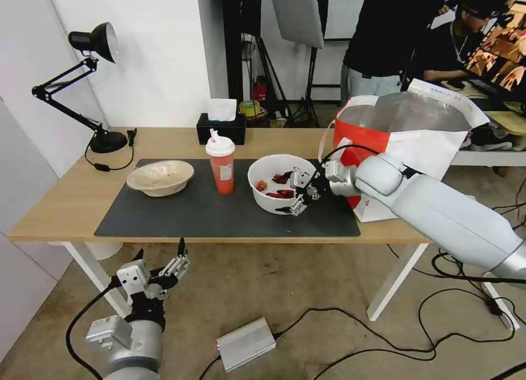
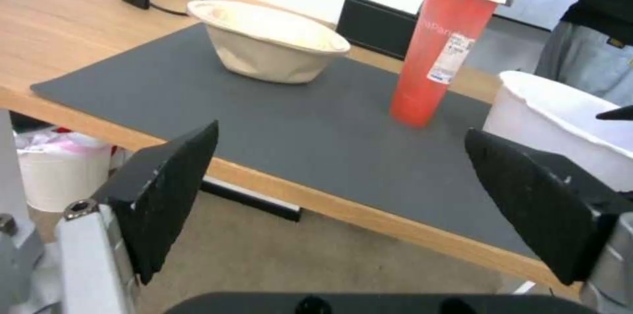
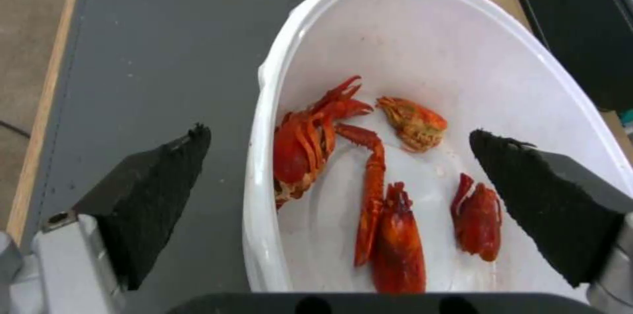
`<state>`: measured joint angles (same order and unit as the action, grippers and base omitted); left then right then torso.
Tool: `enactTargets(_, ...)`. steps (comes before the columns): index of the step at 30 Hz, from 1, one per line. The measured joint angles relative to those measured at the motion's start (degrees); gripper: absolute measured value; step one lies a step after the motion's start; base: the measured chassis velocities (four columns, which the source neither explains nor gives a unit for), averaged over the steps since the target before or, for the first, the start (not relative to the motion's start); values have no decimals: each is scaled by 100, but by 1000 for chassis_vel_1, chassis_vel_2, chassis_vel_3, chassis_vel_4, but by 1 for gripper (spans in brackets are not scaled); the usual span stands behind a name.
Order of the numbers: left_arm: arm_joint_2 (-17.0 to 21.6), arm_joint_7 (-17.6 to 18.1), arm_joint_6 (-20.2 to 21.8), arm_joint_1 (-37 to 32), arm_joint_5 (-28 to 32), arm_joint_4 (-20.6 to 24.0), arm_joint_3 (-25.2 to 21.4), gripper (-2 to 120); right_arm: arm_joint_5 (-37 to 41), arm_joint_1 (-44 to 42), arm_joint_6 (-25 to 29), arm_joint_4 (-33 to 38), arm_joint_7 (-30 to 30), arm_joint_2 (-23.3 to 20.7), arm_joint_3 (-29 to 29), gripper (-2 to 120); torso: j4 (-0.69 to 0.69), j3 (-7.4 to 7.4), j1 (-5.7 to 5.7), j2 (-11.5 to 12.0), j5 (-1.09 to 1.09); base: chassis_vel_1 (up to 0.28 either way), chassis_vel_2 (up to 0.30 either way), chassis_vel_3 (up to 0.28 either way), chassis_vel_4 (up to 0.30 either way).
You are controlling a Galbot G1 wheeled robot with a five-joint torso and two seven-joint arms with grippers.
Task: Pick up the trash from the table and place it into the takeout bag.
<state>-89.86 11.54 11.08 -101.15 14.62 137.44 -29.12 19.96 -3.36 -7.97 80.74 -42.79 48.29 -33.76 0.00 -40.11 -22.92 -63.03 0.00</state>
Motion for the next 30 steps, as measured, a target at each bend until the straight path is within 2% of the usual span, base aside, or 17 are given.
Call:
enactTargets(16,-28,-4,0,31,-33,-60,54,100,-84,27,105,-258,-61,161,-102,98,-1,1,0,0,0,0,0,0,0)
enactTargets(19,-29,-4,0,31,-34,-60,54,100,-98,27,115,-260,-74,164,-111,92,-1,1,0,0,0,0,0,0,0)
enactTargets(24,-32,-4,0,31,-39,-52,54,100,-111,27,117,-257,-124,164,-112,72,-1,1,0,0,0,0,0,0,0)
enactTargets(25,-32,-4,0,31,-39,-52,54,100,-111,27,117,-257,-124,164,-112,72,-1,1,0,0,0,0,0,0,0)
enactTargets(29,-41,-2,0,15,-49,-42,64,100,-96,20,117,-229,-123,150,-116,52,-1,0,1,0,0,0,0,0,0)
enactTargets(30,-41,-2,0,15,-49,-42,64,100,-96,20,117,-229,-123,150,-116,52,-1,0,1,0,0,0,0,0,0)
